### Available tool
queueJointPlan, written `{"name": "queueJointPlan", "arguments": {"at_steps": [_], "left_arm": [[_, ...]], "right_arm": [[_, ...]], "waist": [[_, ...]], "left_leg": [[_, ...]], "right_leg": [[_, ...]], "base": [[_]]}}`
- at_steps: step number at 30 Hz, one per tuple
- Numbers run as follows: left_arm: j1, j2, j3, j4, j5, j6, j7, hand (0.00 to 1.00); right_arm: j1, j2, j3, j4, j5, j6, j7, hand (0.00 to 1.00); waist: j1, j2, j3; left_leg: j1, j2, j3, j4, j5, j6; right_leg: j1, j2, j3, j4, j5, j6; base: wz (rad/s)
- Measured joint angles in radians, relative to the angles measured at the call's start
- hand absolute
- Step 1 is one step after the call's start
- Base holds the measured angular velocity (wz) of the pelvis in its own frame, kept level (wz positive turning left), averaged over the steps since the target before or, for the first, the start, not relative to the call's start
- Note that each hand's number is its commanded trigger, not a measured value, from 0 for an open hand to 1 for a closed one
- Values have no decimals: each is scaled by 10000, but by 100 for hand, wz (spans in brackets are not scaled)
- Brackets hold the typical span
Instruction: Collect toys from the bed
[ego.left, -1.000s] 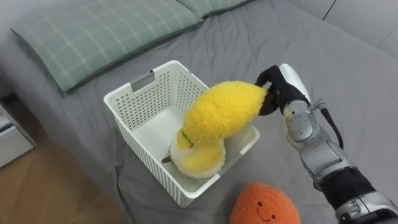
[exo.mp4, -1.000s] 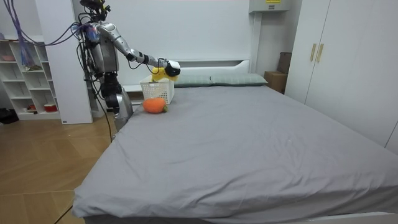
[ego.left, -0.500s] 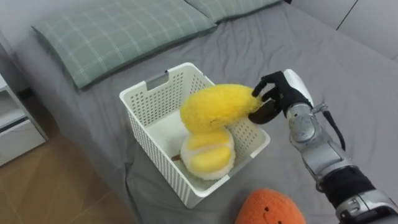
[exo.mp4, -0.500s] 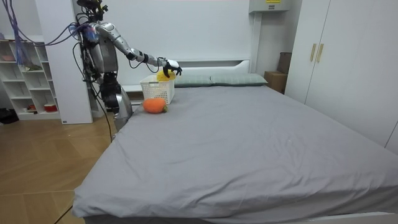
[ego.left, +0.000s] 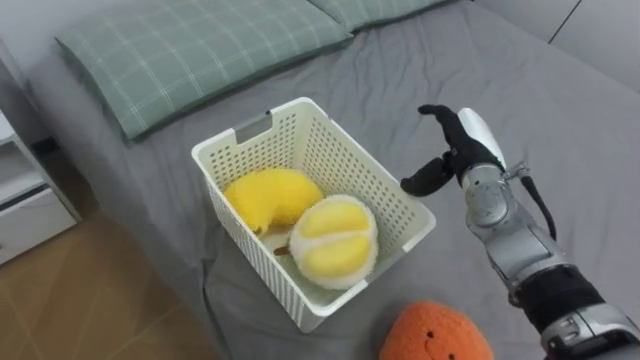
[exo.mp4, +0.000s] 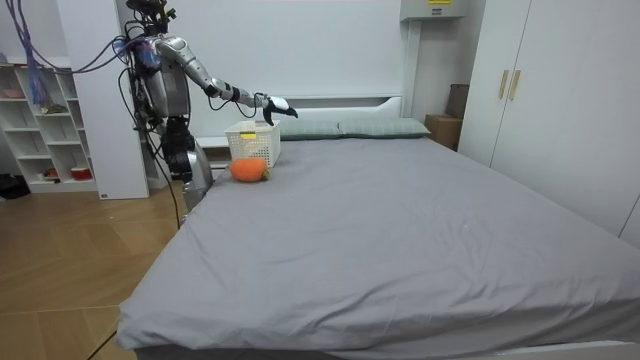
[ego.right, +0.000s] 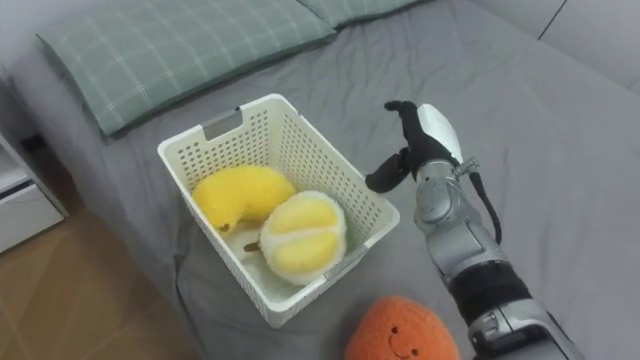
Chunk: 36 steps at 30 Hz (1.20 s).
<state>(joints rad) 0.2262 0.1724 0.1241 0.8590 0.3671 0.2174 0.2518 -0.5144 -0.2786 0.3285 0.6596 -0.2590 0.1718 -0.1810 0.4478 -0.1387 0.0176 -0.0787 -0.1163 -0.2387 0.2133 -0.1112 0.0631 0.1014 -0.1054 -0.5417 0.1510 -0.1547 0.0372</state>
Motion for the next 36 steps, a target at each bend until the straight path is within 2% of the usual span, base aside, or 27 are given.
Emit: {"name": "queueJointPlan", "arguments": {"at_steps": [10, 18, 21, 24, 29, 32, 34, 36], "left_arm": [[-88, -1, 137, -1, -5, -124, 2, 0], [-111, -1, 293, -1, -9, -224, 23, 0], [-14, 3, 285, -2, -11, -250, 77, 0], [59, 1, 283, -1, -3, -250, 84, 0], [112, 0, 323, 17, 7, -260, 126, 0], [136, -36, 319, 36, 11, -270, 230, 0], [142, -39, 306, 70, 10, -278, 279, 0], [141, -38, 259, 168, 12, -279, 343, 0]], "right_arm": [[-5, -13, -19, 0, 19, -105, -123, 0], [-23, -76, -492, -417, 617, -220, -237, 0], [-98, -84, -572, -458, 812, -513, -300, 0], [-96, -88, -674, -458, 1112, -526, -484, 0], [-61, -108, -1122, -486, 1682, -653, -486, 0], [-28, -168, -1175, -558, 1809, -717, -423, 0], [491, -224, -1381, -1200, 1798, -761, -419, 0], [900, -230, -1461, -1360, 1802, -912, -426, 0]], "waist": [[-17, -22, -15], [-91, -16, -13], [-352, 29, 6], [-500, 123, 6], [-776, 308, 32], [-1159, 372, 5], [-1463, 410, -50], [-1557, 442, -80]], "left_leg": [[140, 21, 98, -60, 6, 11], [154, 21, 105, -62, 7, 15], [164, 15, 108, -44, 7, 20], [229, 32, 226, -42, -4, 36], [396, 157, 722, -100, -66, 95], [472, 179, 877, -105, -88, 121], [562, 199, 1013, -130, -114, 152], [722, 221, 1184, -181, -116, 162]], "right_leg": [[29, 4, 200, 8, 0, 0], [38, 4, 243, 18, 0, 0], [56, 5, 280, 17, 0, 0], [61, 11, 539, 30, 0, 0], [42, 34, 1049, 102, 5, -5], [12, 35, 1273, 163, 5, -2], [24, 20, 1328, 170, 18, 19], [54, 18, 1480, 170, 21, 25]], "base": [[-2], [0], [-1], [-12], [-26], [-18], [-16], [-27]]}}
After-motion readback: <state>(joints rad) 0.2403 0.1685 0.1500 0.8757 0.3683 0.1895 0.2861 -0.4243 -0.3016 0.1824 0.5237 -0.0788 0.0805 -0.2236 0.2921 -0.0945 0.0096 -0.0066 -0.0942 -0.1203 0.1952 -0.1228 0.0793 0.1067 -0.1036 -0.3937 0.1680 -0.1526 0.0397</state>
